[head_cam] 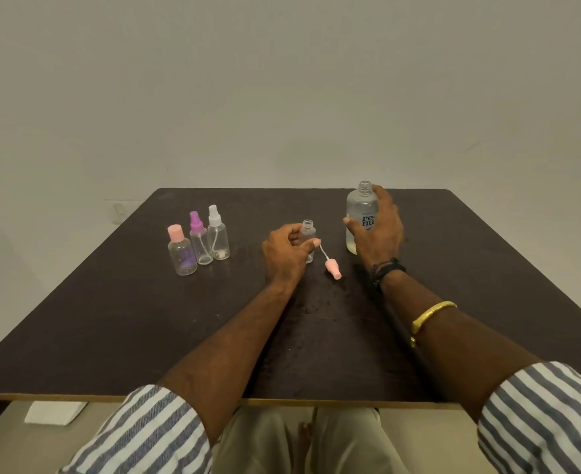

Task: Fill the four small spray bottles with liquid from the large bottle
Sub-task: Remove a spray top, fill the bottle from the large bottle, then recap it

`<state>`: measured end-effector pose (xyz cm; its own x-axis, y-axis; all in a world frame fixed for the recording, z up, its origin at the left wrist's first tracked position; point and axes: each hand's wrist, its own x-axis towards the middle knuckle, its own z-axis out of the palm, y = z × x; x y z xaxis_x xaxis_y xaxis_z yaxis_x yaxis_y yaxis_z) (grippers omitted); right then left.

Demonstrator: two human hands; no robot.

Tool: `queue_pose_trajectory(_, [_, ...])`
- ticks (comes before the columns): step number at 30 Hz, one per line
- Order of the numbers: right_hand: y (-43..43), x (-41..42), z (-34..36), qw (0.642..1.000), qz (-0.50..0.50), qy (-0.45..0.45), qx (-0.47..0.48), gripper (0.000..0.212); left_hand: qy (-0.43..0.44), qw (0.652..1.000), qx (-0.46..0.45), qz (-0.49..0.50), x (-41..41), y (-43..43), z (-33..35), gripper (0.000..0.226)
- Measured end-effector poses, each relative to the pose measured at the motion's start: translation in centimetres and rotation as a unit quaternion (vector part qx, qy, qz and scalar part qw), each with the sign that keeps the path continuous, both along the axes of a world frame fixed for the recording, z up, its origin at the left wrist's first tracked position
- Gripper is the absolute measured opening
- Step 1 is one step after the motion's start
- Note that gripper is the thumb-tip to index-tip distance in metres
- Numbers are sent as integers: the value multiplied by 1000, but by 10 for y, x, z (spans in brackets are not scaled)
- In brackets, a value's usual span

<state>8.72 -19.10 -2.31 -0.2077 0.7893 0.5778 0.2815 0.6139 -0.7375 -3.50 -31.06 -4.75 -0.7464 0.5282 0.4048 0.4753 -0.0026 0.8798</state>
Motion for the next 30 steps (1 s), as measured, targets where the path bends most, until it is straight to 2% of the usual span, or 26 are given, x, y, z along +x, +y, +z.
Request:
queue_pose_trajectory(9, [-6,3,-2,983,73,-104,134,70,7,1000,1,-11,2,-2,8,39])
queue_pose_trajectory(16, [0,2,-6,962,75,-191,178,74,15,1000,1,-15,3,-6,15,42])
queue_pose_trajectory(30, [-1,4,1,939,56,-224,255,62,20,999,11,-38,10,-13,24,38])
